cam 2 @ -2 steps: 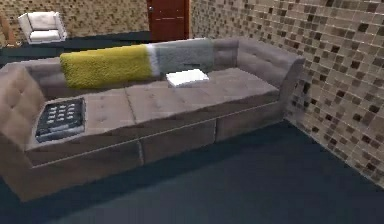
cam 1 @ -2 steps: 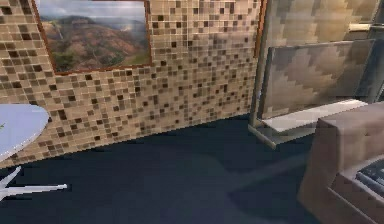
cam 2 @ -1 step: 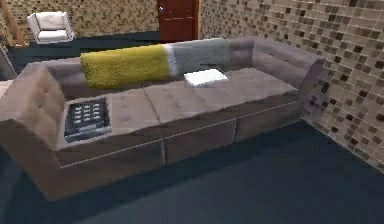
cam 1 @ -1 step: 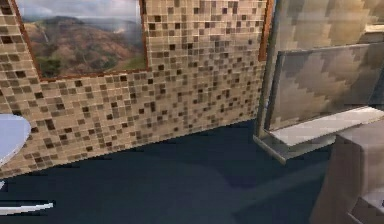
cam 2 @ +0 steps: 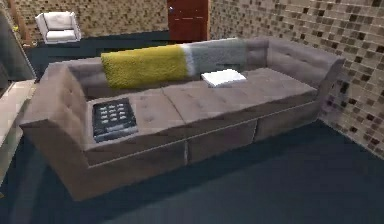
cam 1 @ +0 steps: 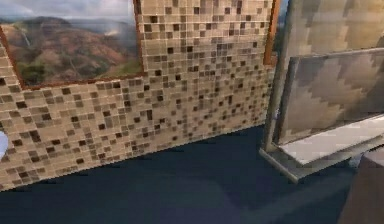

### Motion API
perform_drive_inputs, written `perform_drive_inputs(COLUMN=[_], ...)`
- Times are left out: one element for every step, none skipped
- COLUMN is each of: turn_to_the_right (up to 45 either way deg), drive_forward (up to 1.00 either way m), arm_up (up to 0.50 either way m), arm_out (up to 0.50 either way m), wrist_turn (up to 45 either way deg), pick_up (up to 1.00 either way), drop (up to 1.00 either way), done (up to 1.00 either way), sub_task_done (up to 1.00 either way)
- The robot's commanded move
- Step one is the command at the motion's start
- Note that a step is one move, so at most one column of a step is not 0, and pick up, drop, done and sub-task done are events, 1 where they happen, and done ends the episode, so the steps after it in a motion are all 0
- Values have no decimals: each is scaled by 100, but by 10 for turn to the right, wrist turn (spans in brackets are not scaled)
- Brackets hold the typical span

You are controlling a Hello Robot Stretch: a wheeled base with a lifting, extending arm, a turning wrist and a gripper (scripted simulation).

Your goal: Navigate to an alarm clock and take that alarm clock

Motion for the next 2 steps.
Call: perform_drive_inputs(turn_to_the_right=[120,0], drive_forward=[0,100], arm_up=[0,0], arm_out=[0,0], wrist_turn=[0,0], pick_up=[0,0], drop=[0,0], done=[0,0], sub_task_done=[0,0])
